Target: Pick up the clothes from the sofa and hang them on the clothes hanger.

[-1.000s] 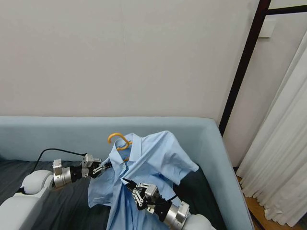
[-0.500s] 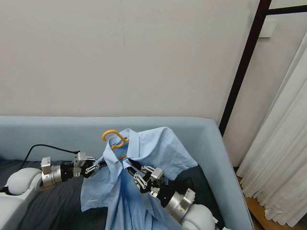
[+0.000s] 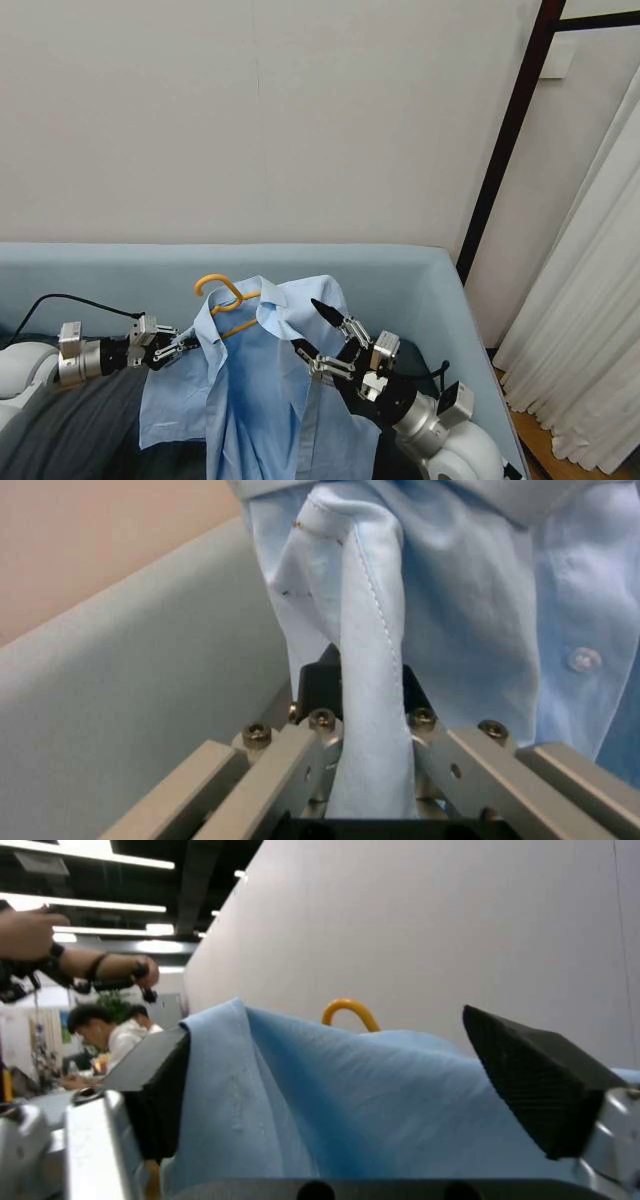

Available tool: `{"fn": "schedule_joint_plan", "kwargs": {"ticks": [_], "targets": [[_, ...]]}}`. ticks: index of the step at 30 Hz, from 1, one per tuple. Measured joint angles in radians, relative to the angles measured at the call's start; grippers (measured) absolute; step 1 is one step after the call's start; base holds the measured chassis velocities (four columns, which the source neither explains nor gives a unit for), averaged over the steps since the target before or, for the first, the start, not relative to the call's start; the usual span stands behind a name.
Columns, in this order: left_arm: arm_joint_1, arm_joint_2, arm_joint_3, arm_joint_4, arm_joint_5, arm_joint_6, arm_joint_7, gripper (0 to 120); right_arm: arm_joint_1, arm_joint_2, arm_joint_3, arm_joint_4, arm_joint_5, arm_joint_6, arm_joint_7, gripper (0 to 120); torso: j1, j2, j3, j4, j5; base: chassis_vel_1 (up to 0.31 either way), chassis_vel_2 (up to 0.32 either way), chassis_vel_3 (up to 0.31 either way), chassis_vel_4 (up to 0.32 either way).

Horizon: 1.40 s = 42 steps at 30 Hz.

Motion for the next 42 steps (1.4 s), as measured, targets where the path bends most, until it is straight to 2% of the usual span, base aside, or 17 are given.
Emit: {"fn": "schedule_joint_plan", "kwargs": {"ticks": [3, 6, 7, 11, 12, 14, 16, 17, 19, 21, 22, 25, 27, 28, 31, 35, 42], "targets": [[-0.001, -0.001, -0.001, 0.000, -0.001, 0.001, -0.002, 1, -0.034, -0.008, 0.003, 0.075, 0.089, -0.035, 0.059, 99, 0.000, 0.000, 0.000, -0.0001, 0.0000, 0.000, 0.000, 0.000, 0.000], [-0.002, -0.007, -0.004, 0.008, -0.002, 0.002, -0.004, 1, -0.057, -0.015, -0.004, 0.133, -0.012, -0.140, 0.228, 100, 0.000, 0.000, 0.000, 0.0000, -0.0001, 0.000, 0.000, 0.000, 0.000], [-0.002, -0.007, -0.004, 0.008, -0.002, 0.002, -0.004, 1, -0.057, -0.015, -0.004, 0.133, -0.012, -0.140, 0.228, 100, 0.000, 0.000, 0.000, 0.0000, -0.0001, 0.000, 0.000, 0.000, 0.000], [-0.002, -0.026, -0.006, 0.008, -0.002, 0.003, -0.009, 1, -0.073, -0.040, -0.020, 0.177, -0.098, -0.425, 0.445, 100, 0.000, 0.000, 0.000, 0.0000, -0.0002, 0.000, 0.000, 0.000, 0.000], [-0.002, -0.026, -0.006, 0.008, -0.002, 0.003, -0.009, 1, -0.073, -0.040, -0.020, 0.177, -0.098, -0.425, 0.445, 100, 0.000, 0.000, 0.000, 0.0000, -0.0002, 0.000, 0.000, 0.000, 0.000], [-0.001, -0.033, -0.006, 0.004, -0.003, 0.003, -0.010, 1, -0.069, -0.039, -0.028, 0.186, -0.089, -0.542, 0.531, 100, 0.000, 0.000, 0.000, -0.0001, 0.0000, 0.000, 0.000, 0.000, 0.000], [0.001, -0.038, -0.007, 0.002, -0.003, 0.003, -0.013, 1, -0.067, -0.037, -0.022, 0.220, -0.017, -0.714, 0.614, 100, 0.000, 0.000, 0.000, 0.0001, 0.0000, 0.000, 0.000, 0.000, 0.000], [0.001, -0.038, -0.007, 0.002, -0.003, 0.003, -0.013, 1, -0.067, -0.037, -0.022, 0.220, -0.017, -0.714, 0.614, 100, 0.000, 0.000, 0.000, 0.0001, 0.0000, 0.000, 0.000, 0.000, 0.000], [0.001, -0.039, -0.007, 0.004, -0.003, 0.003, -0.015, 1, -0.072, -0.041, 0.012, 0.266, 0.126, -0.887, 0.661, 100, 0.000, 0.000, 0.000, 0.0001, 0.0000, 0.000, 0.000, 0.000, 0.000], [0.001, -0.039, -0.008, 0.005, -0.003, 0.003, -0.015, 1, -0.087, -0.052, 0.048, 0.289, 0.191, -0.943, 0.610, 100, 0.000, 0.000, 0.000, 0.0001, -0.0001, 0.000, 0.000, 0.000, 0.000], [0.001, -0.039, -0.008, 0.005, -0.003, 0.003, -0.015, 1, -0.087, -0.052, 0.048, 0.289, 0.191, -0.943, 0.610, 100, 0.000, 0.000, 0.000, 0.0001, -0.0001, 0.000, 0.000, 0.000, 0.000], [0.001, -0.038, -0.008, 0.010, -0.003, 0.003, -0.016, 1, -0.109, -0.075, 0.092, 0.314, 0.199, -0.941, 0.436, 100, 0.000, 0.000, 0.000, -0.0002, -0.0001, 0.000, 0.000, 0.000, 0.000], [-0.001, -0.033, -0.008, 0.016, -0.003, 0.003, -0.015, 1, -0.104, -0.082, 0.099, 0.315, 0.154, -0.867, 0.366, 100, 0.000, 0.000, 0.000, -0.0002, -0.0002, 0.000, 0.000, 0.000, 0.000], [-0.001, -0.033, -0.008, 0.016, -0.003, 0.003, -0.015, 1, -0.104, -0.082, 0.099, 0.315, 0.154, -0.867, 0.366, 100, 0.000, 0.000, 0.000, -0.0002, -0.0002, 0.000, 0.000, 0.000, 0.000], [0.006, -0.012, -0.005, 0.016, -0.003, 0.003, 0.004, 1, -0.048, -0.086, 0.098, 0.260, -0.015, -0.688, 0.323, 100, 0.000, 0.000, 0.000, 0.0000, -0.0001, 0.000, 0.000, 0.000, 0.000], [0.018, 0.027, -0.005, 0.009, 0.000, 0.004, 0.075, 1, 0.036, -0.122, 0.097, 0.169, -0.136, -0.609, 0.333, 100, 0.000, 0.000, 0.000, 0.0003, 0.0000, 0.000, 0.000, 0.000, 0.000], [0.011, 0.105, 0.008, 0.007, 0.014, 0.015, 0.189, 1, 0.131, -0.211, 0.078, 0.046, -0.127, -0.516, 0.264, 100, 0.000, 0.000, 0.000, 0.0001, -0.0001, 0.000, 0.000, 0.000, 0.000]]}}
